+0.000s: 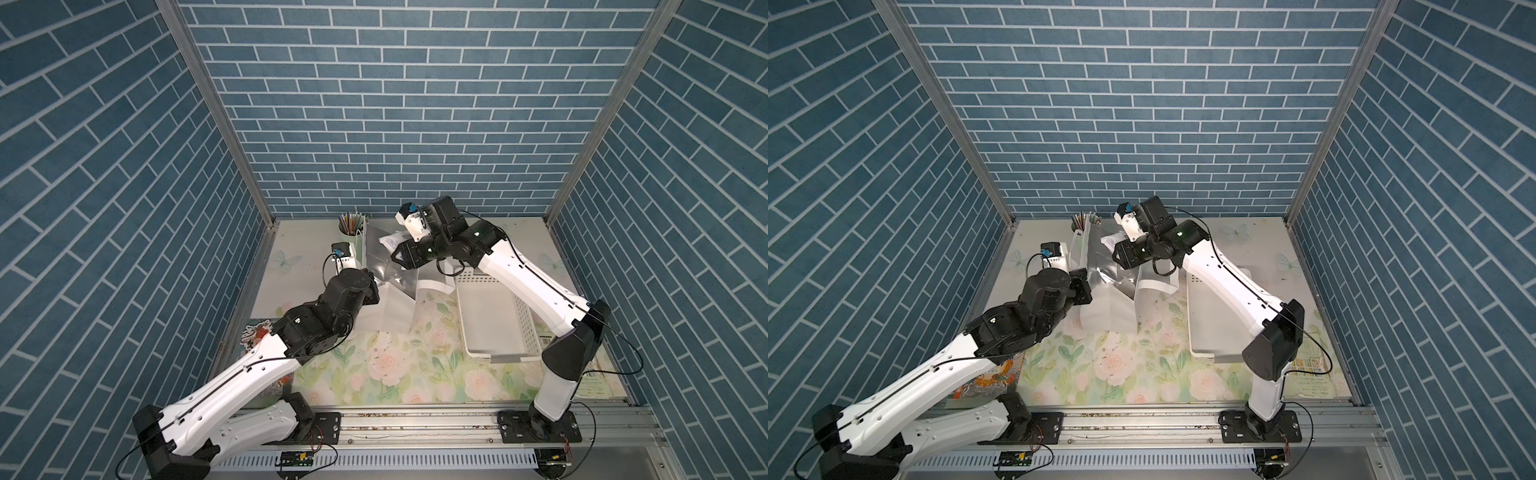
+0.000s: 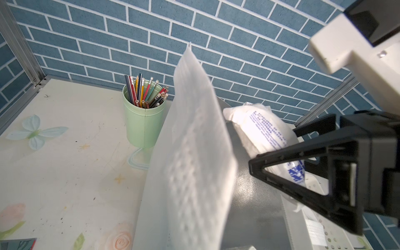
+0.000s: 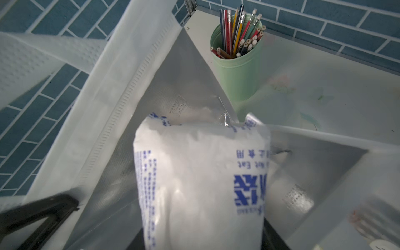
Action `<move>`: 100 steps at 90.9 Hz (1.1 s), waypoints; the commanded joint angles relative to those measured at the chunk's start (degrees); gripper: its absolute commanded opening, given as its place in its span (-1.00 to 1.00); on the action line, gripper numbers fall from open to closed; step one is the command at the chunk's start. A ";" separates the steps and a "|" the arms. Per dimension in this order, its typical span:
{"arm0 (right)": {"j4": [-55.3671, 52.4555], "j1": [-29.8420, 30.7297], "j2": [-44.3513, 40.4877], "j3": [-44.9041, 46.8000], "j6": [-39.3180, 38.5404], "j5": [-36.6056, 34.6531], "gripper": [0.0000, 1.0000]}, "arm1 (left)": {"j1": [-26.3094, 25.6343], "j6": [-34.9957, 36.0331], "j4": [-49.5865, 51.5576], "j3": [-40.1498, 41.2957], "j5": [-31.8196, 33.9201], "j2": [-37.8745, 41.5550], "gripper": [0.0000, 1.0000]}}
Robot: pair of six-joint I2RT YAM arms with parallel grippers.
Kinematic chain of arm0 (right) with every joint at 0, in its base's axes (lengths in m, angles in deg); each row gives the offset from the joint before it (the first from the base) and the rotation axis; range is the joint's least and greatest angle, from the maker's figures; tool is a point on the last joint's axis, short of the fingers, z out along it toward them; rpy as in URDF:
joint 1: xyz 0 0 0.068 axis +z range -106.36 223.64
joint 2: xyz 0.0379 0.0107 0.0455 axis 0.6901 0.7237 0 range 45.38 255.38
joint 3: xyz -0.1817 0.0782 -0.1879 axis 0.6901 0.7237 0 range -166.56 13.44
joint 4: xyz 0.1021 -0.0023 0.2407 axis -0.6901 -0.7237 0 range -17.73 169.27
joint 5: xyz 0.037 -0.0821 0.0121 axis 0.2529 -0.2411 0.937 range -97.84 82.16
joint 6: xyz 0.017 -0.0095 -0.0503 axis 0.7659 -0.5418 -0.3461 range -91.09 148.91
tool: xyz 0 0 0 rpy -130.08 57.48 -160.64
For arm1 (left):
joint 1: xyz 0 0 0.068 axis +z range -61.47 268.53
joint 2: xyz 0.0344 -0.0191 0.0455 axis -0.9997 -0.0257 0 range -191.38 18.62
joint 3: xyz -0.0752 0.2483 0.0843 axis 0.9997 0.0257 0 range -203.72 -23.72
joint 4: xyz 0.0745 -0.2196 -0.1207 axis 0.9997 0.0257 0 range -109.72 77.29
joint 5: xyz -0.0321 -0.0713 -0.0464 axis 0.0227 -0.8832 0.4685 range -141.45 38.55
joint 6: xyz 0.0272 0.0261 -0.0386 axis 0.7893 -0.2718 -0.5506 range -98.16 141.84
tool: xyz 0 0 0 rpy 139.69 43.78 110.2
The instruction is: Place the ice pack in the delivery bag
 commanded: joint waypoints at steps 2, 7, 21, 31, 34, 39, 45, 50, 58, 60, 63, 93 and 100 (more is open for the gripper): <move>-2.59 1.18 0.48 -0.89 -2.85 -1.69 -1.00 | 0.36 -0.17 0.01 -0.68 0.89 0.19 -1.00; -2.63 1.25 0.49 0.11 -2.97 -2.04 -1.00 | 0.37 -0.09 -0.13 -0.68 0.97 0.12 -1.00; -1.54 1.34 0.24 1.79 -2.89 -3.24 -0.48 | 0.37 -0.09 0.13 -0.51 0.90 0.10 -1.00; 0.61 1.34 -0.37 2.05 -2.89 -2.00 0.07 | 0.37 -0.09 0.12 -0.49 0.97 0.17 -1.00; 1.25 1.34 -0.58 2.01 -3.03 -1.60 0.12 | 0.37 -0.09 0.05 -0.58 0.93 0.24 -1.00; 2.15 1.31 -0.94 1.62 -3.08 -1.81 0.20 | 0.37 -0.09 -0.01 -0.67 0.97 0.27 -1.00; 3.07 1.26 -1.47 1.39 -3.25 -2.55 0.35 | 0.35 -0.09 0.08 -0.76 1.06 0.30 -1.00; 3.86 1.25 -2.18 1.48 -3.51 -3.44 0.44 | 0.36 0.00 0.16 -0.70 1.19 0.27 -1.00; 4.70 1.25 -3.16 1.70 -4.01 -5.33 0.54 | 0.45 0.08 0.21 -0.67 1.48 0.16 -0.99; 4.76 1.23 -3.32 1.69 -4.13 -5.87 0.56 | 0.46 0.09 0.21 -0.68 1.55 0.14 -1.00; 4.85 1.20 -3.49 1.54 -4.46 -6.73 0.58 | 0.46 0.09 0.21 -0.68 1.64 0.17 -0.99; 7.70 -0.34 -6.38 0.80 -12.36 -23.64 0.71 | 0.79 0.09 0.51 -0.42 2.03 0.62 -0.99; 8.34 -1.87 -5.79 0.17 -15.58 -22.81 0.80 | 1.06 0.11 0.08 -0.33 1.61 0.85 -0.98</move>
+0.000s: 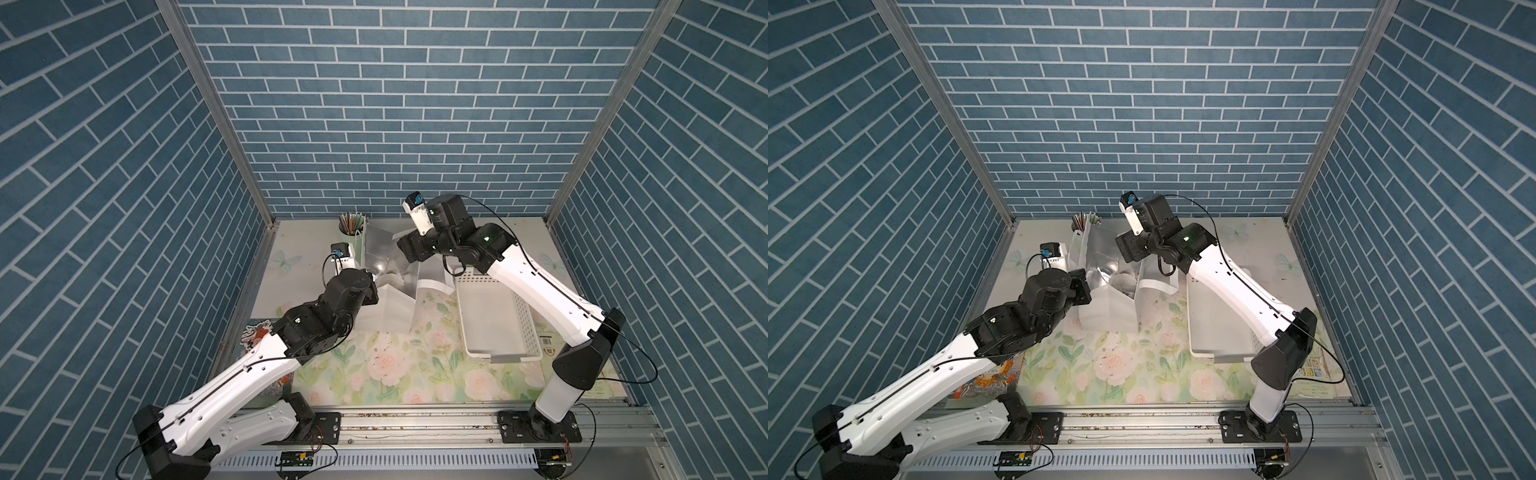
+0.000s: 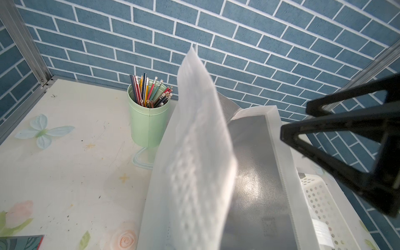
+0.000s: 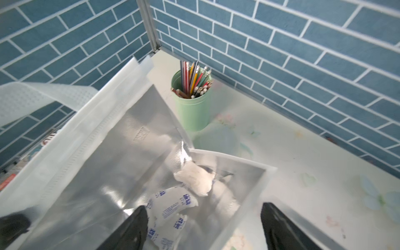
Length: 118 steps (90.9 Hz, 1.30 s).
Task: Place the ice pack in the delivery bag
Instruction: Place the ice pack in the delivery bag, then adjust the delivery bag at the center of the board.
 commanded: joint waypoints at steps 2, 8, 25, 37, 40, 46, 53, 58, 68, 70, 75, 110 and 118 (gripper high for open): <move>2.05 -2.39 -0.53 -2.24 -7.78 -2.98 0.80 | 0.81 0.11 -0.92 -0.33 0.64 0.84 -0.98; 1.62 -3.25 0.91 -3.58 -12.26 0.57 0.82 | 1.07 0.15 -1.14 -0.33 0.32 0.86 -0.98; -2.08 -4.76 7.75 -12.03 -20.64 9.75 0.82 | 1.60 -0.09 -1.21 -0.02 -0.26 1.20 -0.98; -5.97 -4.73 13.07 -18.16 -25.17 14.05 0.79 | 1.84 -0.24 -0.89 0.09 -0.34 1.47 -0.98; -6.60 -4.73 14.25 -19.13 -26.35 14.45 0.77 | 1.97 -0.28 -0.83 0.18 -0.22 1.59 -0.98; -7.20 -4.89 15.68 -19.70 -27.64 15.24 0.73 | 2.37 -0.29 -0.81 0.45 -0.19 1.86 -0.98; -8.47 -4.81 16.55 -20.16 -29.05 17.75 0.70 | 2.82 -0.24 -0.82 0.55 -0.34 1.85 -0.97; -8.63 -4.82 16.97 -19.90 -29.72 18.49 0.70 | 3.05 -0.28 -0.74 0.48 -0.67 1.63 -0.98; -7.77 -4.82 18.08 -19.52 -30.13 15.53 0.70 | 3.64 -0.28 -0.73 0.62 -1.25 1.51 -0.98; -7.34 -4.84 18.24 -19.34 -30.18 14.62 0.70 | 3.73 -0.31 -0.73 0.70 -1.18 1.56 -0.98; -6.22 -4.82 18.94 -18.93 -30.22 11.66 0.69 | 4.05 -0.29 -0.73 0.96 -1.07 1.79 -0.98; -2.83 -4.34 18.69 -18.14 -23.53 9.62 -0.98 | 8.92 3.69 -6.04 1.56 -0.39 0.64 -0.99; -0.91 -3.53 15.61 -14.98 -18.06 8.73 -1.00 | 10.82 5.55 -8.47 0.94 -2.29 -0.10 -0.99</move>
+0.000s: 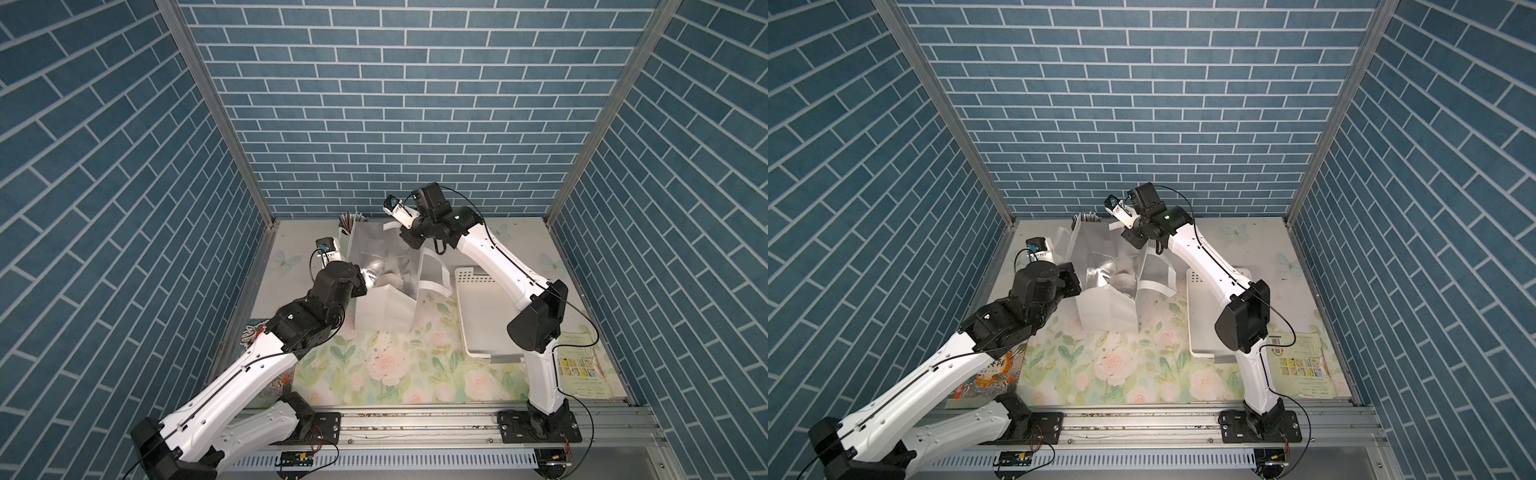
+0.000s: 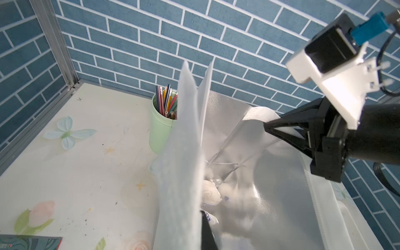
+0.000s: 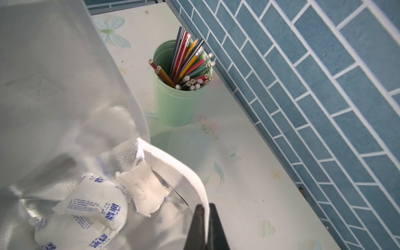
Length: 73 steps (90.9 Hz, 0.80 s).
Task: Place the ice pack in the delivery bag
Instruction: Adjust the delivery bag at the center of the board.
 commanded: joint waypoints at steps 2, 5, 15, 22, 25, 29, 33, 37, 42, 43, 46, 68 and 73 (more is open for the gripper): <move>2.16 1.35 -5.37 3.02 8.76 1.32 -1.00 | 2.65 3.56 -5.80 -0.64 -0.64 -1.04 -0.99; 1.72 1.70 -6.68 4.09 11.42 1.95 -1.00 | 3.14 3.81 -6.32 -1.25 -0.98 -1.67 -0.99; 1.77 3.10 -11.58 11.28 20.33 1.71 -1.00 | 4.90 4.39 -7.37 -3.38 -3.35 -4.16 -0.99; 4.17 3.92 -15.99 18.96 27.34 1.51 -1.00 | 5.81 4.95 -7.90 -4.62 -6.16 -5.96 -0.99; 5.22 4.06 -17.94 22.23 30.44 1.84 -1.00 | 6.11 5.33 -7.97 -5.22 -7.60 -6.76 -0.99; 6.55 4.43 -20.52 26.05 34.61 2.20 -1.00 | 6.42 5.82 -7.75 -6.17 -9.56 -7.64 -0.99; 9.02 5.11 -23.45 30.44 38.36 2.03 -1.00 | 6.45 6.05 -7.45 -6.84 -11.22 -8.16 -0.99; 12.47 5.95 -26.81 35.34 41.33 2.00 -1.00 | 6.53 6.18 -7.41 -7.19 -13.12 -8.37 -0.99; 16.88 6.69 -31.61 41.41 44.73 2.14 -1.00 | 6.65 6.29 -7.51 -7.01 -15.21 -8.03 -0.88; 17.96 6.75 -32.57 42.64 45.36 2.27 -1.00 | 6.61 6.37 -7.57 -6.92 -15.57 -7.92 -0.86; 22.28 6.80 -35.46 46.15 46.58 2.30 -1.00 | 6.60 6.57 -7.57 -6.65 -16.36 -7.62 -0.80; 26.14 6.14 -41.62 51.41 43.91 -4.30 0.13 | 6.66 7.15 -3.36 -7.25 -16.20 -5.08 -0.24; 24.37 6.03 -40.30 49.60 41.54 -5.12 0.25 | 6.63 7.23 -2.37 -7.23 -16.67 -4.04 -0.05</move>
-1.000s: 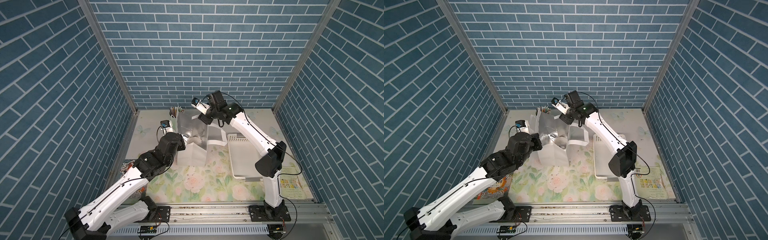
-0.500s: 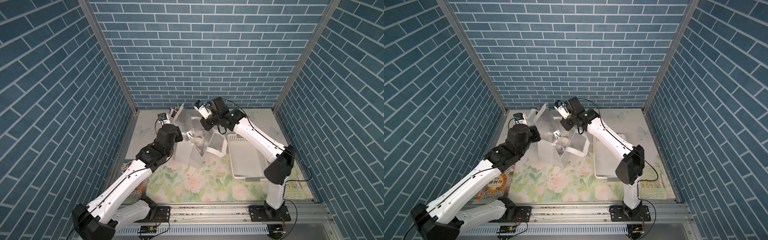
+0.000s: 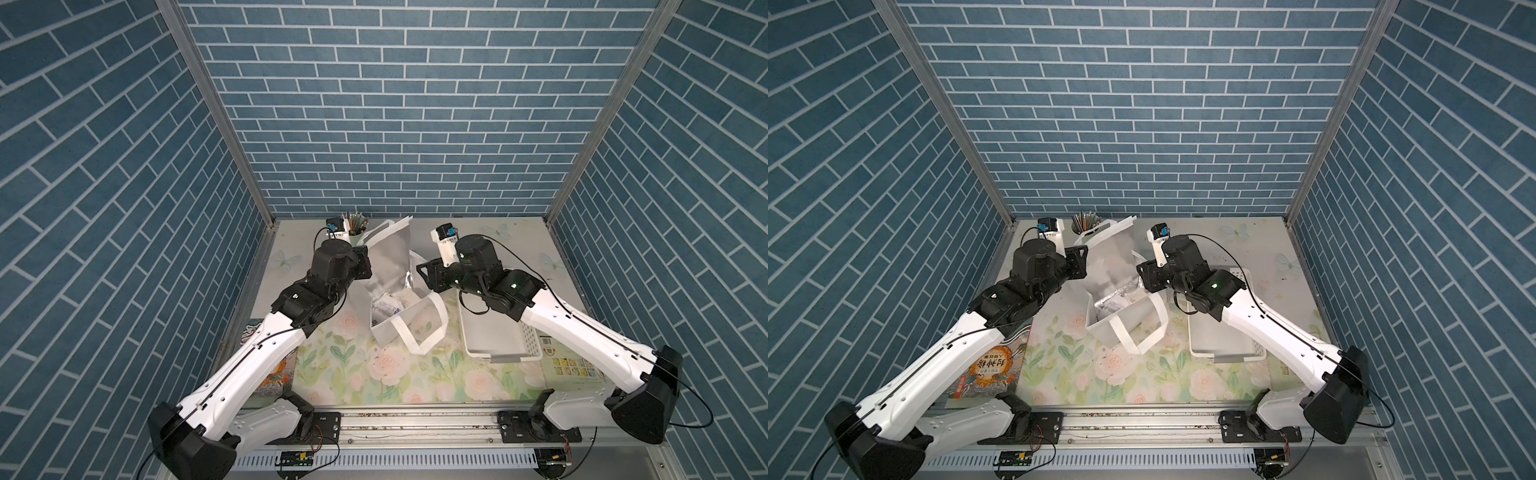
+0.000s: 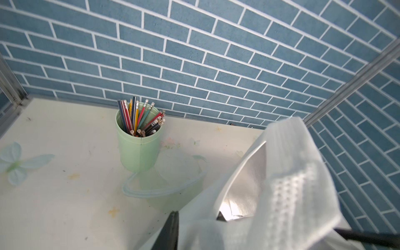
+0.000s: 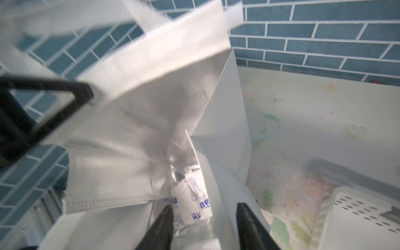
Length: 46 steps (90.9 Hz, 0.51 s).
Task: Place the ice pack in the delivery bag
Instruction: Adjust the delivery bag at the center of the board.
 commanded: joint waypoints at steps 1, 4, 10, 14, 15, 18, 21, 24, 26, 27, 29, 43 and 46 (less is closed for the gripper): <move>1.12 -0.08 1.85 -3.41 -2.54 -2.99 0.27 | 0.31 0.74 2.67 -1.80 -1.31 2.41 -0.01; -0.02 -0.08 2.79 -4.59 -4.13 -3.36 0.30 | 0.30 0.54 3.65 -1.77 -1.81 3.01 0.11; -1.63 -0.17 4.34 -6.68 -7.74 -4.02 0.32 | 0.24 0.12 5.01 -0.62 -3.19 5.25 0.26; -2.80 -0.17 5.66 -8.04 -9.50 -5.65 0.33 | 0.27 -0.15 6.15 0.36 -3.32 6.81 0.38; -3.09 -0.17 6.04 -8.47 -9.91 -6.08 0.33 | 0.30 -0.25 6.56 0.50 -3.23 7.47 0.41; -4.37 -0.17 6.93 -9.62 -11.32 -6.86 0.34 | 0.29 -0.76 8.18 1.02 -2.66 8.98 0.46; -5.29 -0.14 7.70 -10.62 -12.52 -7.62 0.36 | 0.25 -1.31 9.58 1.57 -1.94 10.38 0.47; -5.87 -0.28 8.45 -11.54 -13.51 -8.22 0.37 | 0.26 -1.97 10.99 2.27 -1.49 11.98 0.48; -6.25 -0.20 8.77 -12.03 -14.16 -8.44 0.38 | 0.26 -2.47 11.65 2.70 -1.19 13.38 0.49; -6.40 -0.23 8.87 -12.31 -14.48 -8.49 0.38 | 0.29 -2.68 12.04 2.99 -1.11 13.97 0.49; -6.47 -0.19 9.16 -12.48 -15.30 -8.42 0.38 | 0.32 -3.29 12.84 3.60 -1.05 14.93 0.51; -7.76 -0.24 12.04 -15.34 -20.08 -6.20 0.44 | 0.24 -8.13 13.16 9.91 -5.56 20.94 0.61; -8.74 -0.18 12.96 -16.37 -20.69 -5.80 0.44 | 0.30 -9.04 12.66 11.35 -6.83 21.45 0.62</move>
